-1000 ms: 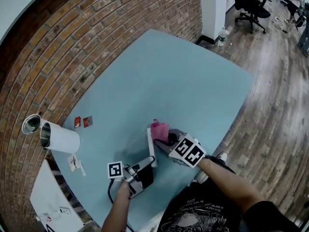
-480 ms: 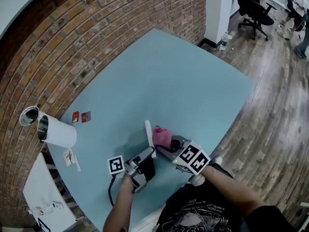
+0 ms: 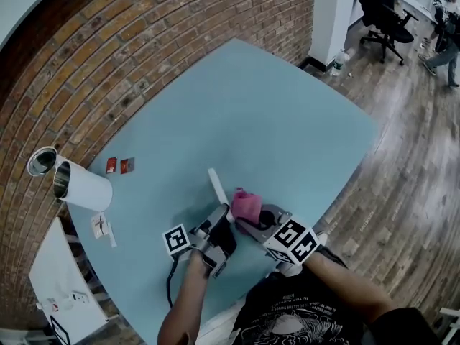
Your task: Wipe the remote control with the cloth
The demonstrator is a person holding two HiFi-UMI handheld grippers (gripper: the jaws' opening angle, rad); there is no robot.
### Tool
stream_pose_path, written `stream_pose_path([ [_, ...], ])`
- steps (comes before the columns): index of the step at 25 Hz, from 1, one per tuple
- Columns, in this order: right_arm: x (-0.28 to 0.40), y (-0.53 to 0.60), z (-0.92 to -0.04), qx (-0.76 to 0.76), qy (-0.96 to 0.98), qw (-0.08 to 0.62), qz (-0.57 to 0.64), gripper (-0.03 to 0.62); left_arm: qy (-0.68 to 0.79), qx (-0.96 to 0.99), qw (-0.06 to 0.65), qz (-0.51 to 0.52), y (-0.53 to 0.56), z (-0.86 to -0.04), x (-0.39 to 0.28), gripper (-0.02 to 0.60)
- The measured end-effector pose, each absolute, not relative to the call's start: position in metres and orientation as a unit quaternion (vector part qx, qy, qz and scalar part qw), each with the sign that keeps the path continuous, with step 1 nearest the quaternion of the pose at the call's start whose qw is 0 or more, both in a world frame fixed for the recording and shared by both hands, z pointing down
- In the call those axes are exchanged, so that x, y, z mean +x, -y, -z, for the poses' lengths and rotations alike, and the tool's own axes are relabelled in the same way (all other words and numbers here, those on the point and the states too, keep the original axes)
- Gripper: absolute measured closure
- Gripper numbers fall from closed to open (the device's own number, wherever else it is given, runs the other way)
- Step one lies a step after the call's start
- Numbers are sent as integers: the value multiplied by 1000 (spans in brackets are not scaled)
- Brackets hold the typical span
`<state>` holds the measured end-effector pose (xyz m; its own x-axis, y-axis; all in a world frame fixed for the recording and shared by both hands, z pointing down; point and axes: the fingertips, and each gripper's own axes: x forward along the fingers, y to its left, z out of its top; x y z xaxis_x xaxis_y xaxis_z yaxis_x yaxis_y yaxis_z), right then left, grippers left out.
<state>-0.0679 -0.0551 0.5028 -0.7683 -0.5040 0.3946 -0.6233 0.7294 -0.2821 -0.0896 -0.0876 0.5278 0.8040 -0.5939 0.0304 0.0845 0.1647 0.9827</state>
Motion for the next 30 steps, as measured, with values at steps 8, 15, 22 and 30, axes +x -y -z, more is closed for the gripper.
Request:
stream_pose_path([
  [8,-71,47,-496,298,923,146,-193,531,243,597,724,246,95,-531,-92,295],
  [15,-82,39,-496,294,926,153,-181,531,257,600,721,232,93,-533,-91,295],
  [22,-75,44,-491,308,922,133,-194,531,271,646,702,132,83,-538,-104,296],
  [30,-62,53,-492,335,911,116,-213,531,275,733,613,-107,66,-552,-133,296],
])
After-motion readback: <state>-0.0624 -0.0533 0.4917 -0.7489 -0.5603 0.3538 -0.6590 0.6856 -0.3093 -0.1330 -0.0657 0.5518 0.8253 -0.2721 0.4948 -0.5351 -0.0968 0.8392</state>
